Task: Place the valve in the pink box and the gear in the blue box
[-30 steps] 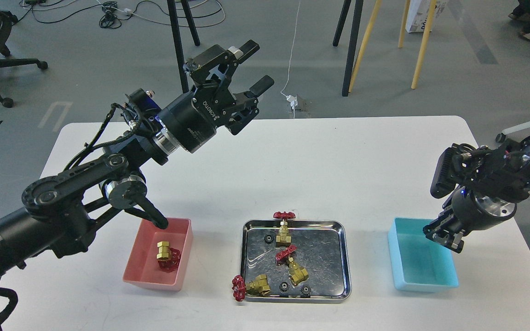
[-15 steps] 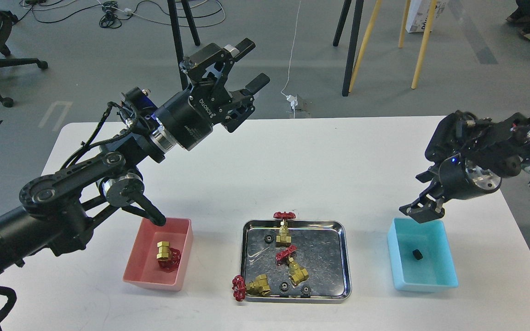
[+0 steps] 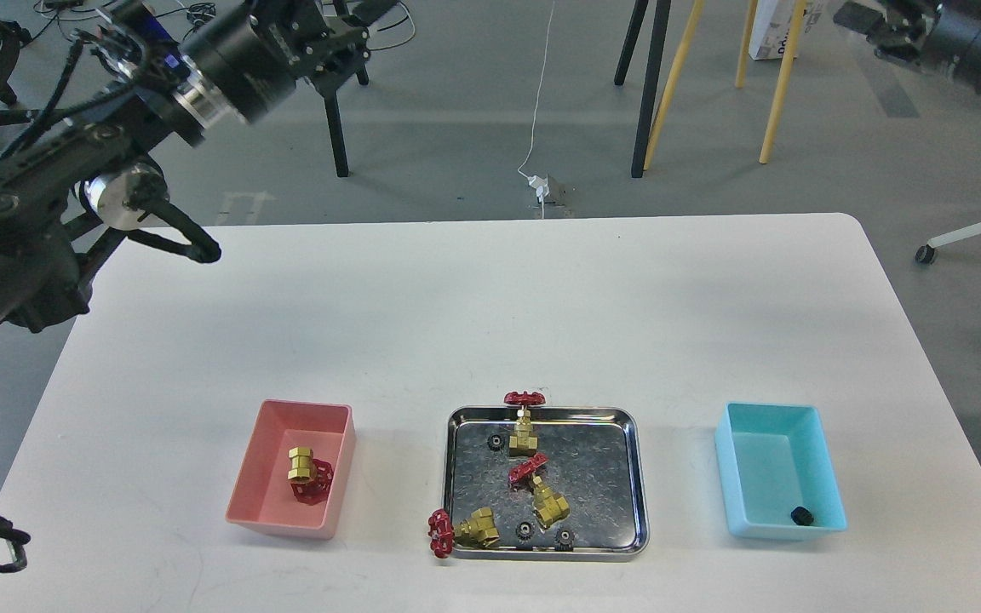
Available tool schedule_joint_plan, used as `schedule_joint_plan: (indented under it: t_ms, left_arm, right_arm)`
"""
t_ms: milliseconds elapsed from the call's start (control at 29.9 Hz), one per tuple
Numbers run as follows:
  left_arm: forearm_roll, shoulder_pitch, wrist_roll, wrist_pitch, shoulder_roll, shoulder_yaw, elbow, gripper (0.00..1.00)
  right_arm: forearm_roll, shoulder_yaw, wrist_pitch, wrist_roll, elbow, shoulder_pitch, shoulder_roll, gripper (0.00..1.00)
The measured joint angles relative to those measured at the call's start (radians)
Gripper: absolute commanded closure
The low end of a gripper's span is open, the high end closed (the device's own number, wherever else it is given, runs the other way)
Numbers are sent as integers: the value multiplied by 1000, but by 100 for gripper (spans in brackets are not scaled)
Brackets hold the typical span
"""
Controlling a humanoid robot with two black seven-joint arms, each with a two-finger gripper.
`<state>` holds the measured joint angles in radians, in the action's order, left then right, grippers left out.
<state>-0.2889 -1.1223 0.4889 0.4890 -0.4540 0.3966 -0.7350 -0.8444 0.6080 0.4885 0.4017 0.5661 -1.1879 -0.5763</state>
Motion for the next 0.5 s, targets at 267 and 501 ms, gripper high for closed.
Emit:
schedule_joint_plan:
  t_ms: [267, 501]
  left_arm:
    - [336, 53, 0, -1, 191, 17, 409, 21]
    - [360, 100, 0, 0, 258, 53, 438, 18]
  right_arm:
    - [516, 93, 0, 9, -237, 57, 272, 0]
    - [585, 102, 0, 18, -281, 115, 382, 0]
